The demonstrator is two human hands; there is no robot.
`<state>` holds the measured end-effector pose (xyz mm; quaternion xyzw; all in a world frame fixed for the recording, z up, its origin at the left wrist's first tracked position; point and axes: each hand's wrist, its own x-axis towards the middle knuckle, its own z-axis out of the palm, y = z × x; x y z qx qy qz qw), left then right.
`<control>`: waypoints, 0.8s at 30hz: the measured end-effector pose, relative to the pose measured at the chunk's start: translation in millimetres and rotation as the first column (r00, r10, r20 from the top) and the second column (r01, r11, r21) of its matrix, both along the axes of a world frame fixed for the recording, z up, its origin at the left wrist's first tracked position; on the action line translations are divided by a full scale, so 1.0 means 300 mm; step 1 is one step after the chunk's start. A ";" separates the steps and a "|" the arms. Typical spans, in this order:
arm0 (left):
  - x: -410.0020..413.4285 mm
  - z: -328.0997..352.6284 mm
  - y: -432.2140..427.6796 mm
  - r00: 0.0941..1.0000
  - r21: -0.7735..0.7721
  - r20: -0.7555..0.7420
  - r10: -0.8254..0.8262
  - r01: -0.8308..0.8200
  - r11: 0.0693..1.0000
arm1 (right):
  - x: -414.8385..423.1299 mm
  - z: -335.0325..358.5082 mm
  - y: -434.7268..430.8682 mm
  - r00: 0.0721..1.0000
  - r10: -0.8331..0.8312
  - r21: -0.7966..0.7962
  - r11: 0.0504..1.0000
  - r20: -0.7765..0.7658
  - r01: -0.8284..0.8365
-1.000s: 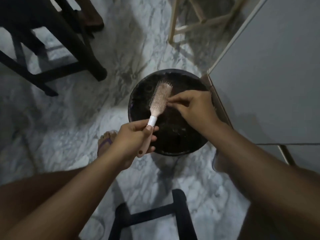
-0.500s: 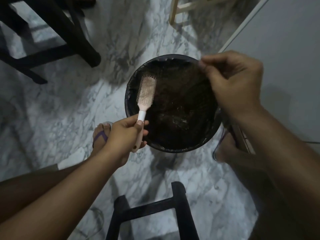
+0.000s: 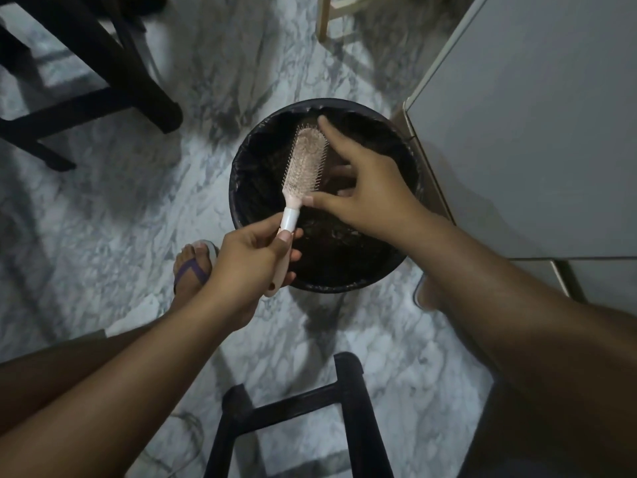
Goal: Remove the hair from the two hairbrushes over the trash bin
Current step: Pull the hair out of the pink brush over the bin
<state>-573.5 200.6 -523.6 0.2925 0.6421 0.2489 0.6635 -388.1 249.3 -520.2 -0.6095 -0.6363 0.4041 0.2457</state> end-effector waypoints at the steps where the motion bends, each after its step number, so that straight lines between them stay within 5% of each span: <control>1: 0.001 0.000 -0.001 1.000 0.005 0.008 -0.005 0.005 1.000 | -0.009 -0.009 -0.003 1.000 -0.012 0.071 0.997 -0.016 0.013; 13: -0.032 -0.025 0.001 0.999 -0.006 0.041 0.022 -0.021 1.000 | -0.017 0.043 0.014 0.997 -0.075 0.348 0.935 0.014 0.065; 21: -0.058 -0.047 -0.007 0.999 -0.045 0.012 0.041 -0.040 0.998 | 0.021 0.258 0.043 0.974 -0.158 0.736 0.638 -0.160 0.225; 24: -0.057 -0.041 -0.009 0.998 -0.039 0.008 0.057 -0.056 0.998 | 0.038 0.232 0.040 0.964 -0.207 0.727 0.634 -0.170 0.264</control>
